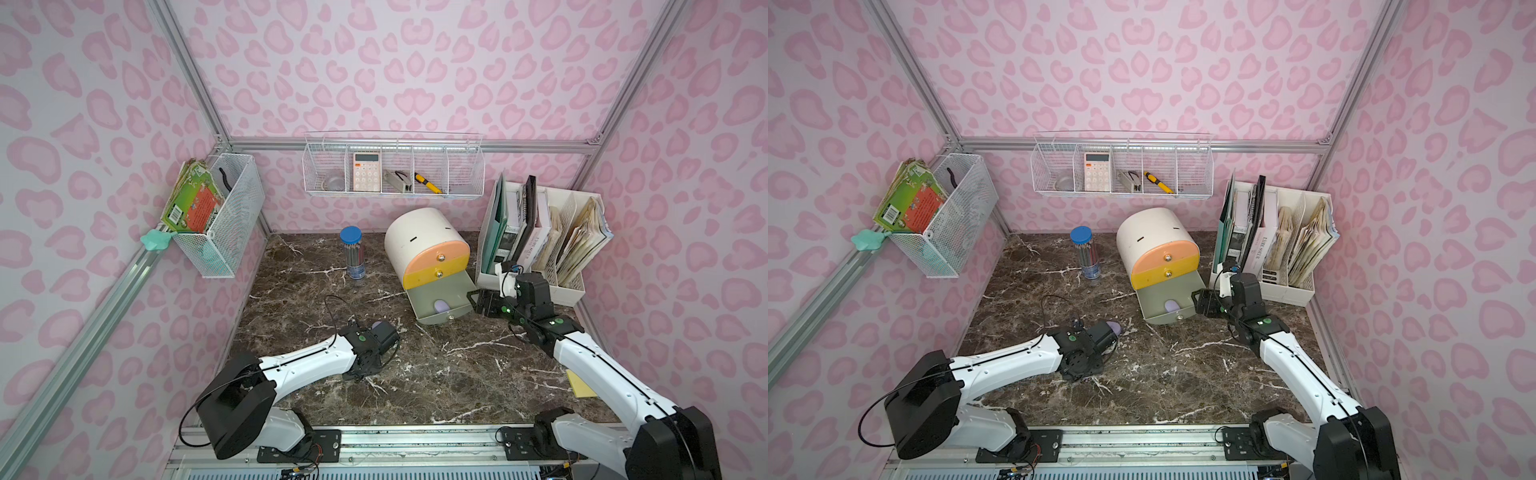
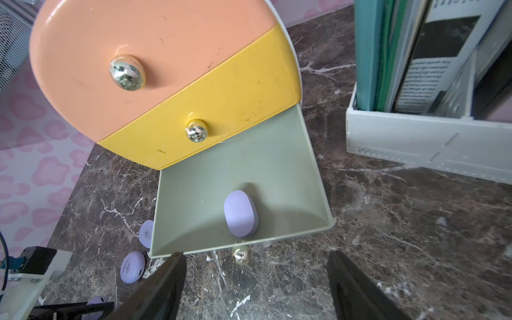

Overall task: Put the bluetooth earphones in the drawer according to color
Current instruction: Pick up the Bluetooth earphone from the center of the board, then place the bluetooth earphone in the drawer.

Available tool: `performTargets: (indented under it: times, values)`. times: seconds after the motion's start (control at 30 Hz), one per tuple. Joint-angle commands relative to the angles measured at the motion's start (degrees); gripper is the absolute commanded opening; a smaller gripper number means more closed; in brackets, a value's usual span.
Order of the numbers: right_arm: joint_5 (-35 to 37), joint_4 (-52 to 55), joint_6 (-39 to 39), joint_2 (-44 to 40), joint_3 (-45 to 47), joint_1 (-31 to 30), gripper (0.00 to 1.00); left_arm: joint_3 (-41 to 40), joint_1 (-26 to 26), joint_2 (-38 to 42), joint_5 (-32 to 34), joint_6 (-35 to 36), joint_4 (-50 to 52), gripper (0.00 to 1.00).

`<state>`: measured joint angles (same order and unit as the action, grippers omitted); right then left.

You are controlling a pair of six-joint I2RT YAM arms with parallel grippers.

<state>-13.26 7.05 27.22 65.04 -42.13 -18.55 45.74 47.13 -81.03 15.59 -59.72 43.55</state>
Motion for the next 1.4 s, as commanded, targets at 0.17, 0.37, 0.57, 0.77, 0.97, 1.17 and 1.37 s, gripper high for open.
performTargets:
  times: [0.17, 0.37, 0.57, 0.77, 0.97, 1.17, 1.37]
  values:
    - [-6.2, -1.9, 4.2, 1.9, -0.8, -0.8, 0.93, 5.2, 0.0, -5.2, 1.8, 5.4, 1.4, 0.38]
    - [-5.6, -1.6, 3.5, -2.0, 0.7, -1.0, 0.99, 9.3, 0.0, -7.0, -1.1, 7.5, 0.1, 0.35]
    - [-4.5, -1.2, 2.8, -5.3, 4.5, -0.9, 0.98, 16.1, 0.0, -6.1, -2.3, 10.5, 3.1, 0.34]
    - [-3.6, -2.1, 2.7, -9.5, 9.7, -0.1, 0.99, 24.6, 0.0, -4.7, -0.7, 14.0, 7.6, 0.34]
    - [-3.5, -3.6, 3.9, -14.2, 13.8, 1.6, 0.99, 37.1, -0.2, -9.3, 1.3, 21.0, 7.4, 0.35]
    - [-11.0, -9.7, 7.4, -15.6, 18.0, 5.2, 0.98, 49.5, -0.9, -19.3, 1.7, 26.8, 3.4, 0.35]
    - [-13.1, -12.1, 8.3, -15.9, 20.9, 6.5, 0.98, 58.2, -1.6, -29.8, 0.2, 28.6, 1.5, 0.35]
